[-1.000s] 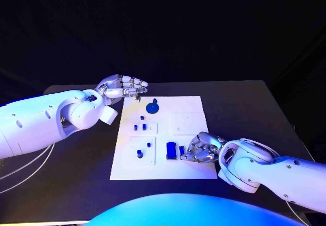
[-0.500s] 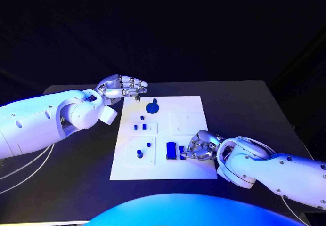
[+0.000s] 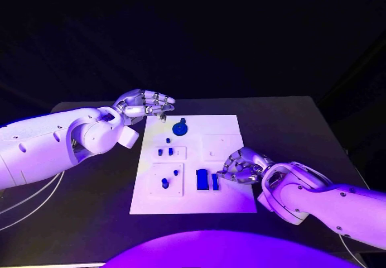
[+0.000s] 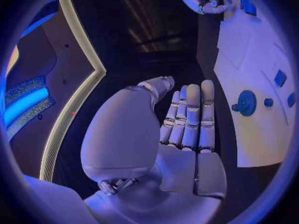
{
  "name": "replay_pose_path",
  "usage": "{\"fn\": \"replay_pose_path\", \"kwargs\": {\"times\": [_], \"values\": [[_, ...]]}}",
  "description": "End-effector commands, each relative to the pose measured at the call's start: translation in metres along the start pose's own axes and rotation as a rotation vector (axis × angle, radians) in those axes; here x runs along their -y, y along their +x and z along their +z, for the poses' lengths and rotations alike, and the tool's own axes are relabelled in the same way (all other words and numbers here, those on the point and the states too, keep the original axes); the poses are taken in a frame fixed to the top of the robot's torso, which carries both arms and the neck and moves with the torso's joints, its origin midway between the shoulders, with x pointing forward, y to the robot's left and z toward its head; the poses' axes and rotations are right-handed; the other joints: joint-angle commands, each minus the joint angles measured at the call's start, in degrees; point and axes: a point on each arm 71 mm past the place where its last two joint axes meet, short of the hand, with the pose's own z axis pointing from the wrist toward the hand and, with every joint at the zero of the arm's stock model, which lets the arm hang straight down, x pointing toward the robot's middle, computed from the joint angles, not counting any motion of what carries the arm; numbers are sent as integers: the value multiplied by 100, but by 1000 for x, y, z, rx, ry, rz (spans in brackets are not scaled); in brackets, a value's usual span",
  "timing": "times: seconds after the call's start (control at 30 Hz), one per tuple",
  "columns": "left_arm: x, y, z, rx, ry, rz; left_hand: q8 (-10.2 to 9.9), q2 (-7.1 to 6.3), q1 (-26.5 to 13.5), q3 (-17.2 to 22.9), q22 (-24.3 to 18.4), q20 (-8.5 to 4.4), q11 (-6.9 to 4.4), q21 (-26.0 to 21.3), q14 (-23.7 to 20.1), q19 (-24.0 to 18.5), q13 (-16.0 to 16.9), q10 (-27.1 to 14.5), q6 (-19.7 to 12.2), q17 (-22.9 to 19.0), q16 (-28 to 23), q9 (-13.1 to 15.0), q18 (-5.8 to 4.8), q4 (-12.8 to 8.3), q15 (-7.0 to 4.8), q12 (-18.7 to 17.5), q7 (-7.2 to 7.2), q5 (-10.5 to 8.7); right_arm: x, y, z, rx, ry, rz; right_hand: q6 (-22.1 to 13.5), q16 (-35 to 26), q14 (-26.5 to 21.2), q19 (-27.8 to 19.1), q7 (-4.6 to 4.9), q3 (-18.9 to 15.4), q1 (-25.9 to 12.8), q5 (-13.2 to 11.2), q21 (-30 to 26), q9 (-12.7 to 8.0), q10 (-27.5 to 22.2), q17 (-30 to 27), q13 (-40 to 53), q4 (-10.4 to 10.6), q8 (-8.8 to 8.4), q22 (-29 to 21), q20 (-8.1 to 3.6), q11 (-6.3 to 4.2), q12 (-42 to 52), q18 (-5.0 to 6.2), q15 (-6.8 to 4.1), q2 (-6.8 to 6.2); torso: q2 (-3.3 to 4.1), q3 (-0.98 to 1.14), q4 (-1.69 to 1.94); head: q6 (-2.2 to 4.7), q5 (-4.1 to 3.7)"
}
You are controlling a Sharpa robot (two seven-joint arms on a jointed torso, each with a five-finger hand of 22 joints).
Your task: Assemble the parts on the task board
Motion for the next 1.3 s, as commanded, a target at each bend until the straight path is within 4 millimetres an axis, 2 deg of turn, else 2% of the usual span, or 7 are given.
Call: {"fn": "replay_pose_path", "kwargs": {"times": [0.03, 0.87, 0.9, 0.93, 1.17, 1.23, 1.3], "values": [[3, 1, 2, 21, 54, -20, 39, -16, -62, -1, 7, 12, 1, 18, -33, -42, 5, -56, -44, -9, 42, -9, 70, 13, -1, 38, 9, 23, -7, -27, -2, 225, -192, 226, -228, -329, 289, -319, 98, 84, 272, 322, -1273, -53, -192, 197, 522, -51, -125, 622, 50, 107, -479, 216, 80, 6, -40, -38, -7, 90, -11], [-15, -26, 47, 380, 204, -146, 119, 161, 120, -1020, -2849, 661, 210, -4179, -1123, -726, -892, -153, -304, -1603, -4936, -516, -55, 916, 484, -1227, -352, 8, 70, -155, 75, 400, -248, 663, -1016, -6625, -2682, -3251, 878, 825, 896, -140, -6028, -1012, -2799, -5025, -5936, -345, -1132, -3559, 1136, 993, -6472, 647, 1083, -170, -445, -161, 50, 925, 43], [-15, -20, 47, 305, 153, -115, -1440, 1311, -2473, -3029, -4519, -1002, -858, -5207, -5374, -4668, -1257, -5261, -4731, -2849, -6870, -1755, -972, -663, -463, -2425, -1216, -1418, 74, -154, 72, 448, -170, 563, -5671, -8719, -4366, -8351, -346, -1687, -1405, -1380, -6381, -3006, -8397, -7494, -7493, -1626, -2915, -7490, -184, 96, -8031, -395, 432, 1150, -394, -170, 44, 859, 16], [-15, -20, 47, 306, 153, -115, -1440, 1311, -2492, -3029, -4519, -1002, -858, -5207, -5374, -4668, -1257, -5261, -4731, -2849, -6870, -1755, -972, -663, -463, -2425, -1216, -1418, 74, -154, 72, 449, -171, 564, -5671, -8719, -8402, -8351, -346, -1687, -1446, -1380, -6381, -3006, -8397, -7494, -7493, -1626, -2915, -7490, -184, 96, -8031, -395, 432, 1150, -394, -169, 46, 862, 15], [-17, -8, 46, 331, 149, -104, -1440, 1311, -3864, -3029, -4519, -1002, -858, -5207, -5374, -4668, -1257, -5261, -4731, -2849, -6870, -1755, -972, -663, -463, -2425, -1216, -1418, 59, -143, 69, 467, -185, 632, -5671, -8719, -8402, -8351, -346, -1687, -2738, -1380, -6381, -3006, -8397, -7494, -7493, -1626, -2915, -7490, -184, 96, -8031, -395, 432, 1150, -404, -115, 193, 1064, -115], [-19, 1, 45, 348, 146, -97, -1440, 1311, -4304, -3029, -4519, -1002, -858, -5207, -5374, -4668, -1257, -5261, -4731, -2849, -6870, -1755, -972, -663, -463, -2425, -1216, -1418, 49, -136, 66, 478, -191, 679, -5671, -8719, -8402, -8351, -346, -1687, -6895, -1380, -6381, -3006, -8397, -7494, -7493, -1626, -2915, -7490, -184, 96, -8031, -395, 432, 1150, -411, -77, 296, 1205, -206], [-20, 9, 44, 365, 144, -89, -1440, 1311, -8395, -3029, -4519, -1002, -858, -5207, -5374, -4668, -1257, -5261, -4731, -2849, -6870, -1755, -972, -663, -463, -2425, -1216, -1418, 39, -129, 62, 488, -194, 724, -5671, -8719, -8402, -8351, -346, -1687, -6895, -1380, -6381, -3006, -8397, -7494, -7493, -1626, -2915, -7490, -184, 96, -8031, -395, 432, 1150, -417, -46, 378, 1319, -279]]}}
